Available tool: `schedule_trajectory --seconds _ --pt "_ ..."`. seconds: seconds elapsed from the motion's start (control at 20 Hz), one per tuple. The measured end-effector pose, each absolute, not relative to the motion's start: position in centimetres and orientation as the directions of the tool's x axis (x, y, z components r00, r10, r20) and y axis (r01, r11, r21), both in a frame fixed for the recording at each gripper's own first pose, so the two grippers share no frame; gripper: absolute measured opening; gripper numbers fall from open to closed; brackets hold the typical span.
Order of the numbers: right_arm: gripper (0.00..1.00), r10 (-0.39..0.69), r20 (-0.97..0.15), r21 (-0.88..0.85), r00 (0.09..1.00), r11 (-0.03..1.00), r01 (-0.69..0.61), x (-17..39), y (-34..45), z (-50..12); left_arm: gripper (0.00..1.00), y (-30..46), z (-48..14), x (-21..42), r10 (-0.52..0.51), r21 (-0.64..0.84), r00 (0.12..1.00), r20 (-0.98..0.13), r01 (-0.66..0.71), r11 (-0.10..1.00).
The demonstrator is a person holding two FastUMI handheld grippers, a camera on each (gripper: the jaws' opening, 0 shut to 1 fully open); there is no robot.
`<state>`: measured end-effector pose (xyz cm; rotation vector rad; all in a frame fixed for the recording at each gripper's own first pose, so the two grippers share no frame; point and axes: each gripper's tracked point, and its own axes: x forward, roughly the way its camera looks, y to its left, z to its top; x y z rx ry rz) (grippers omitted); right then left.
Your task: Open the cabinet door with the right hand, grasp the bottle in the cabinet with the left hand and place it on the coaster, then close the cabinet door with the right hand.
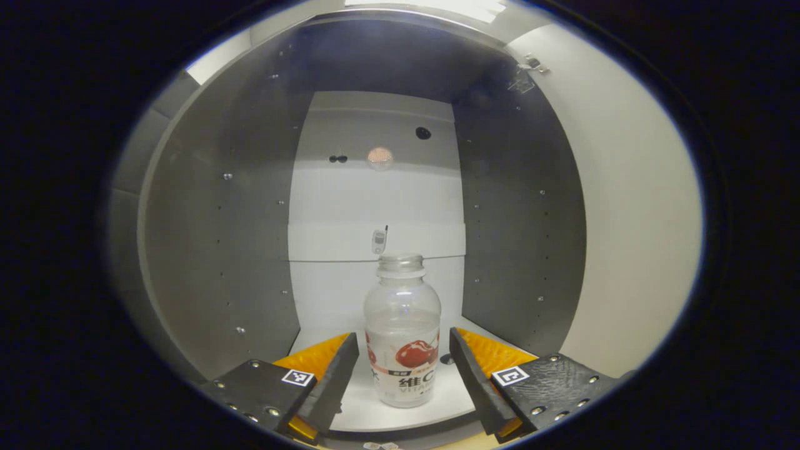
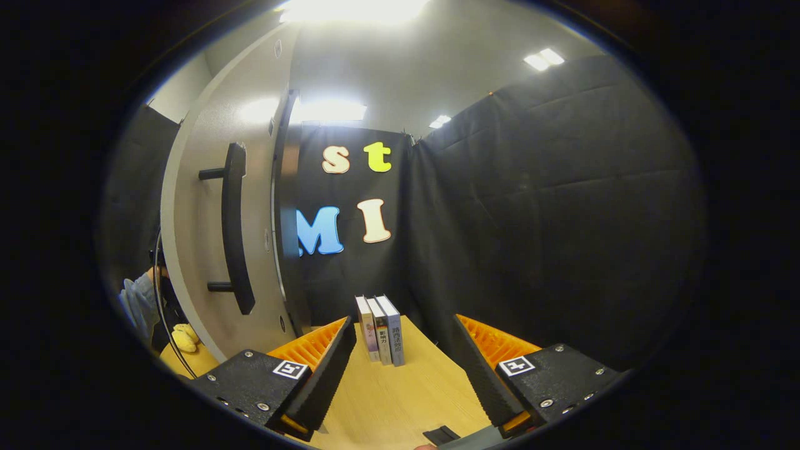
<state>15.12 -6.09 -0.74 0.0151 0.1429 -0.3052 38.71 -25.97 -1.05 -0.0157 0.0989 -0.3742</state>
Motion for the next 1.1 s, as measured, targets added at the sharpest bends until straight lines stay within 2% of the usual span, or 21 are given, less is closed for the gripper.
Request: schedule_trajectory --seconds 0.1,0.15,0.2,0.25,0.3,0.35,0.4,0.6,0.65,0.7,0.75,1.1 --pt "0.95 -0.302 -0.149 -0.011 0.941 0.953 0.304 15.3 -5.9 -1.0 0.87 -26.3 -1.5 39.5 -0.367 -0.030 0.924 -0.108 0.366 0.930" --pt "0.95 -0.304 -0.153 -0.018 0.940 0.952 0.305 15.4 -5.8 -1.1 0.92 -26.4 -1.9 39.9 -0.366 -0.035 0.923 -0.116 0.365 0.930" --pt "0.95 -0.305 -0.156 -0.023 0.940 0.952 0.305 15.6 -5.7 -1.2 0.87 -26.6 -2.2 40.2 -0.371 -0.043 0.920 -0.127 0.369 0.928" --pt "0.95 -0.302 -0.159 -0.027 0.940 0.953 0.302 15.5 -5.5 -1.3 0.87 -26.8 -2.7 40.4 -0.379 -0.056 0.914 -0.145 0.374 0.926" --pt "0.95 -0.301 -0.158 -0.028 0.940 0.953 0.300 15.7 -5.4 -1.3 0.92 -26.8 -3.0 40.6 -0.383 -0.067 0.911 -0.153 0.377 0.924" --pt "0.95 -0.299 -0.155 -0.027 0.942 0.954 0.298 15.7 -5.3 -1.1 0.79 -26.5 -2.9 40.3 -0.383 -0.073 0.912 -0.147 0.376 0.924" --pt "0.95 -0.297 -0.151 -0.026 0.943 0.955 0.297 15.7 -5.3 -0.9 0.75 -26.5 -2.7 40.1 -0.384 -0.078 0.911 -0.149 0.377 0.923" --pt "0.95 -0.281 -0.145 -0.011 0.949 0.959 0.283 15.7 -5.3 -0.7 0.74 -25.6 -1.7 39.4 -0.389 -0.124 0.911 -0.139 0.374 0.919" --pt "0.95 -0.274 -0.145 -0.007 0.951 0.961 0.276 15.7 -5.2 -0.6 0.78 -25.3 -1.7 39.1 -0.388 -0.130 0.912 -0.131 0.372 0.919" --pt "0.95 -0.267 -0.145 -0.006 0.953 0.963 0.269 15.6 -5.2 -0.7 0.70 -25.1 -1.4 38.9 -0.386 -0.128 0.914 -0.127 0.371 0.920" --pt "0.95 -0.260 -0.145 -0.007 0.955 0.965 0.262 15.5 -5.2 -0.6 0.78 -25.1 -1.4 38.8 -0.383 -0.122 0.916 -0.124 0.369 0.921" --pt "0.95 -0.189 -0.138 0.010 0.972 0.981 0.192 14.8 -5.1 -0.4 0.78 -25.8 -2.0 38.7 -0.360 -0.102 0.929 -0.090 0.351 0.931"
